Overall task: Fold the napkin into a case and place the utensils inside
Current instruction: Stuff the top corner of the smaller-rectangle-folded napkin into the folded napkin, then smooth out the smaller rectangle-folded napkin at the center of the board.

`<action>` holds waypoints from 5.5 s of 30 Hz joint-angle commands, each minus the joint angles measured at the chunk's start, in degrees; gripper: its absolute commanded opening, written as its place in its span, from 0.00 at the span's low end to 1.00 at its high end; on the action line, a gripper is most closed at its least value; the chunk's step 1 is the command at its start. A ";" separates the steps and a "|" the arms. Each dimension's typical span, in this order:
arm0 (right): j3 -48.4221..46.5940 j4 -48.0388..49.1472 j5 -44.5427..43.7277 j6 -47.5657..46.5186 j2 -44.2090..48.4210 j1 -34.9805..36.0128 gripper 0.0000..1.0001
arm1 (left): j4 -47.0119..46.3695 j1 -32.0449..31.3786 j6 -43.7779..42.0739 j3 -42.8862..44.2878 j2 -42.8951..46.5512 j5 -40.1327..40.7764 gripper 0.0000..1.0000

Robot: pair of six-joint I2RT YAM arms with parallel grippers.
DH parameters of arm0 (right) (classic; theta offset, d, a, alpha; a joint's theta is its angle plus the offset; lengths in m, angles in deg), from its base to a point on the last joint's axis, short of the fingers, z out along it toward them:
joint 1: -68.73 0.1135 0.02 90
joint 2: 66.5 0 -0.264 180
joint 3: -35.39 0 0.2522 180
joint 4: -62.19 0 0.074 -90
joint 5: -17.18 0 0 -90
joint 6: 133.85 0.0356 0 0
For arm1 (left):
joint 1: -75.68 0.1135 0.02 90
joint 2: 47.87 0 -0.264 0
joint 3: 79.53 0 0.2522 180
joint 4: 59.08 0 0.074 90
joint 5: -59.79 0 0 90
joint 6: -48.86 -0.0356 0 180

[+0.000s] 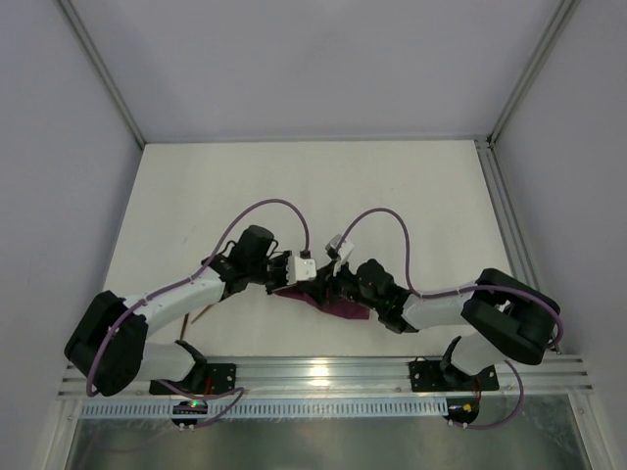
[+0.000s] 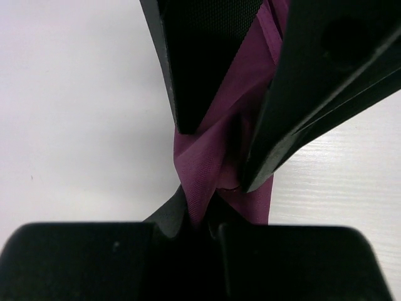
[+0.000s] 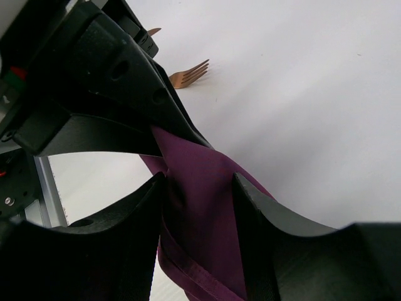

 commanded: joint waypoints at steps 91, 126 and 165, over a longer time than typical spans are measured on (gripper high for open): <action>-30.55 -26.72 -27.01 -15.75 -23.20 9.37 0.03 | 7.07 16.23 72.96 11.64 -10.22 1.70 0.51; -33.71 -26.46 -19.01 -3.54 -25.84 2.43 0.03 | 5.59 20.97 82.97 15.51 -17.69 -4.97 0.61; -41.79 -30.50 -22.88 4.73 -31.11 -1.00 0.03 | -5.32 20.89 90.28 16.74 -25.95 4.17 0.69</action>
